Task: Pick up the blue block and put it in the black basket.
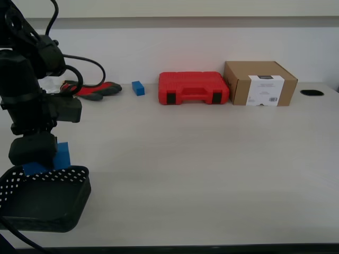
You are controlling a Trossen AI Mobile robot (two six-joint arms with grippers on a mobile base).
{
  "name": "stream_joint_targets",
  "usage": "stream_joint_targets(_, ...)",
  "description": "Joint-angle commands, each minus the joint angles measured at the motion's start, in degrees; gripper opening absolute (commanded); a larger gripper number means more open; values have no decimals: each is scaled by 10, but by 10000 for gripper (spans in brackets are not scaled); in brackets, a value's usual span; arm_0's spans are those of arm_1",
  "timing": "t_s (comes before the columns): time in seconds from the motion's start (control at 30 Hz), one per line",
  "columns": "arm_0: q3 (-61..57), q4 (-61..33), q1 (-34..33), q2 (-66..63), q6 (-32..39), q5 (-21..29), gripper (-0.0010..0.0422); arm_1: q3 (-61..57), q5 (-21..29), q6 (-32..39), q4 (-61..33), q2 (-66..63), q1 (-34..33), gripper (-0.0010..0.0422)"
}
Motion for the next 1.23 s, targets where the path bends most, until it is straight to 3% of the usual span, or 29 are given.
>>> stream_joint_targets(0.03,1,2,0,0,0,0,0,29,11,-18,-10,71,29,-1)
stream_joint_targets(0.23,1,2,0,0,0,0,0,76,11,-16,-53,144,35,0)
stream_joint_targets(0.4,1,2,0,0,0,0,0,79,-30,-87,-70,146,37,0)
stream_joint_targets(0.67,1,2,0,0,0,0,0,104,-34,-176,-117,146,39,17)
stream_joint_targets(0.73,1,2,0,0,0,0,0,116,-36,-180,-128,146,40,53)
stream_joint_targets(0.83,1,2,0,0,0,0,0,118,-35,-178,-123,147,41,160)
stream_joint_targets(0.87,1,2,0,0,0,0,0,115,-33,-176,-124,147,42,243)
stream_joint_targets(0.93,1,1,0,0,0,0,0,110,-33,-176,-123,147,42,332)
stream_joint_targets(1.03,1,2,0,0,0,0,0,108,-46,-190,-120,147,43,406)
stream_joint_targets(1.13,1,2,0,0,0,0,0,109,-50,-194,-119,147,43,332)
stream_joint_targets(1.23,1,2,0,0,0,0,0,112,-49,-200,-127,146,43,178)
